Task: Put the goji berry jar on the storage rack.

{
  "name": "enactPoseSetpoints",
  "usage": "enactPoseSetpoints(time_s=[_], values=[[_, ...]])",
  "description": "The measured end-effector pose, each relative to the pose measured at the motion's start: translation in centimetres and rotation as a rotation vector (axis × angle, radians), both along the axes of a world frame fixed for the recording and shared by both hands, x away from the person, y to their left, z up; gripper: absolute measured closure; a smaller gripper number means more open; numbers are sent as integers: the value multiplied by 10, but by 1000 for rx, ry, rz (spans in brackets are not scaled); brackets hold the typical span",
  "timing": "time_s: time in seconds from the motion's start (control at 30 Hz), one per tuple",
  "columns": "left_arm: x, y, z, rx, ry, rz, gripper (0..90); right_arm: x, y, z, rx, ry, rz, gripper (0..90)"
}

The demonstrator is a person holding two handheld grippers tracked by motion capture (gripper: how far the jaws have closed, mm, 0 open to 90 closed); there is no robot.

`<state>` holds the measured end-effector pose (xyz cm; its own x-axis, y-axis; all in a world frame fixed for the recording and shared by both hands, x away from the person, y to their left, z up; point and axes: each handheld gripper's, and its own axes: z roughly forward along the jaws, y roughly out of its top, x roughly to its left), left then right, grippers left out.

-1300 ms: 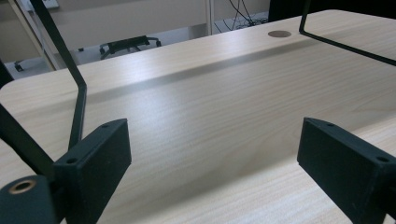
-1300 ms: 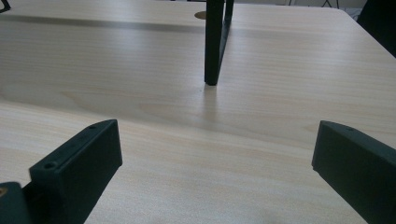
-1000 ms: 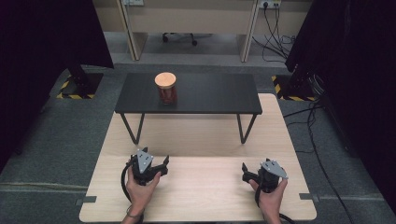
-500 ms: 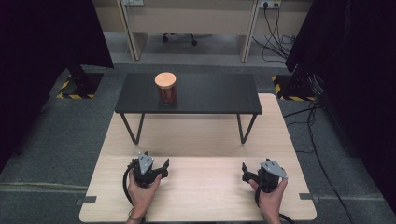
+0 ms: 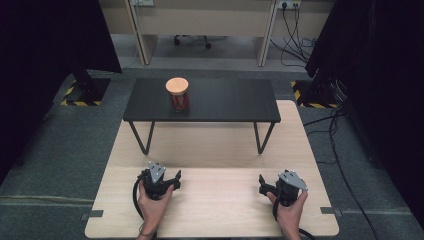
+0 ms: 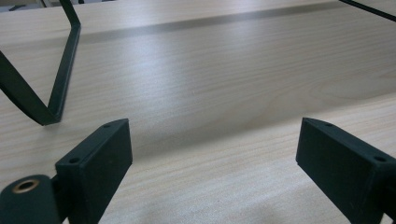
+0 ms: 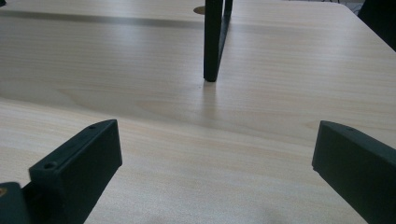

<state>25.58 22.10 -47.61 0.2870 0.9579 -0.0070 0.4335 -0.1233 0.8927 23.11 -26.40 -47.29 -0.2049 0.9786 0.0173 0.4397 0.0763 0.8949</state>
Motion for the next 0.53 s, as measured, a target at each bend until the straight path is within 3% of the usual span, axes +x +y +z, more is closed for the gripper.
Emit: enactPoseSetpoints(time_s=[0.53], values=[[-2, 1, -2, -9, -11, 3, 89, 0, 0, 0, 1, -2, 2, 15]])
